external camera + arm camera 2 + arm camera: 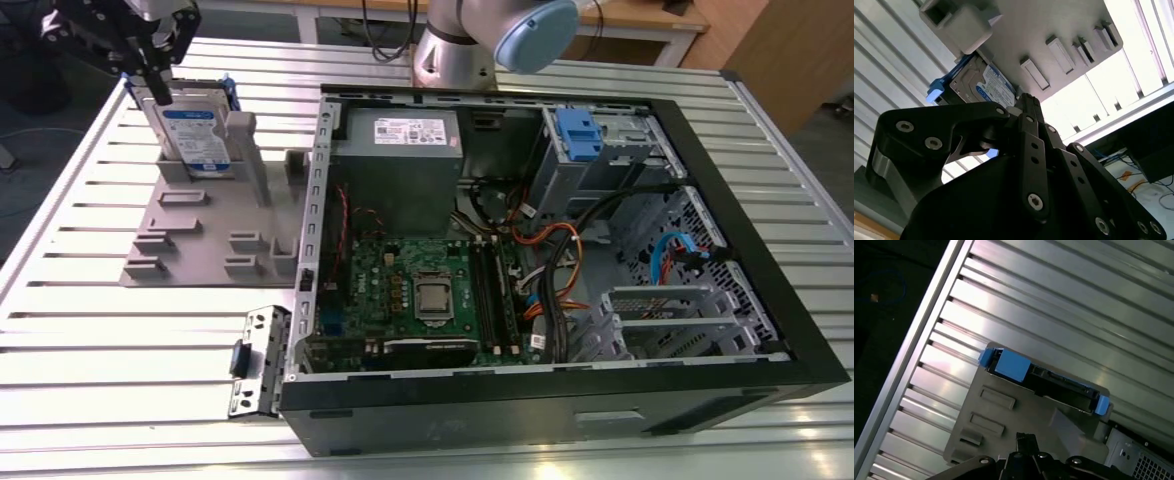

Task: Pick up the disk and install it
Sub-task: 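Pick up the disk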

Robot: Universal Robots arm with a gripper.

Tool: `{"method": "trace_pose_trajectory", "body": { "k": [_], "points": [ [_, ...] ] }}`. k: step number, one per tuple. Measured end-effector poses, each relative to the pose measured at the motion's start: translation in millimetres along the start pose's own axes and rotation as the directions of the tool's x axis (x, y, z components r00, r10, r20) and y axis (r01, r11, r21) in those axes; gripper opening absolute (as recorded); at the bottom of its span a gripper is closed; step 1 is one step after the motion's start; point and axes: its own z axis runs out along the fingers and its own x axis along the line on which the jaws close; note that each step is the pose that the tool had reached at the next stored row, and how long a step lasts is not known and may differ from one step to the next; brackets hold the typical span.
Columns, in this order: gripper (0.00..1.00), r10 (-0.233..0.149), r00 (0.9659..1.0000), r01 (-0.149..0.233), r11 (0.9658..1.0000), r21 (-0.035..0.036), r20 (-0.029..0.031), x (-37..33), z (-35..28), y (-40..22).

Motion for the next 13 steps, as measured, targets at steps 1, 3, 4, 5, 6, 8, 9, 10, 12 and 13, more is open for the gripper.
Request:
{"method": "trace_pose_trajectory", "body": {
  "k": [1, 3, 4, 5, 6, 8, 9, 10, 12, 13],
  "points": [
    [0.10, -0.011, 0.9999, 0.011, 0.9999, -0.0003, -0.0001, 0.0, 0.0, 0.0],
    [0.10, -0.035, 0.9994, 0.035, 0.9994, -0.0010, -0.0004, 0.0, 0.0, 0.0],
    [0.10, -0.046, 0.9989, 0.046, 0.9989, -0.0013, -0.0004, 0.0, 0.0, 0.0],
    [0.10, -0.058, 0.9983, 0.058, 0.9983, -0.0016, -0.0006, 0.0, 0.0, 0.0],
    [0.10, -0.069, 0.9976, 0.069, 0.9976, -0.0019, -0.0007, 0.0, 0.0, 0.0],
    [0.10, -0.093, 0.9957, 0.093, 0.9957, -0.0026, -0.0009, 0.0, 0.0, 0.0],
    [0.10, -0.105, 0.9945, 0.105, 0.9945, -0.0029, -0.0010, 0.0, 0.0, 0.0],
    [0.10, -0.119, 0.9929, 0.119, 0.9929, -0.0033, -0.0011, 0.0, 0.0, 0.0],
    [0.10, -0.143, 0.9897, 0.143, 0.9897, -0.0040, -0.0013, 0.0, 0.0, 0.0],
    [0.10, -0.156, 0.9878, 0.156, 0.9877, -0.0043, -0.0014, 0.0, 0.0, 0.0]
  ]
}}
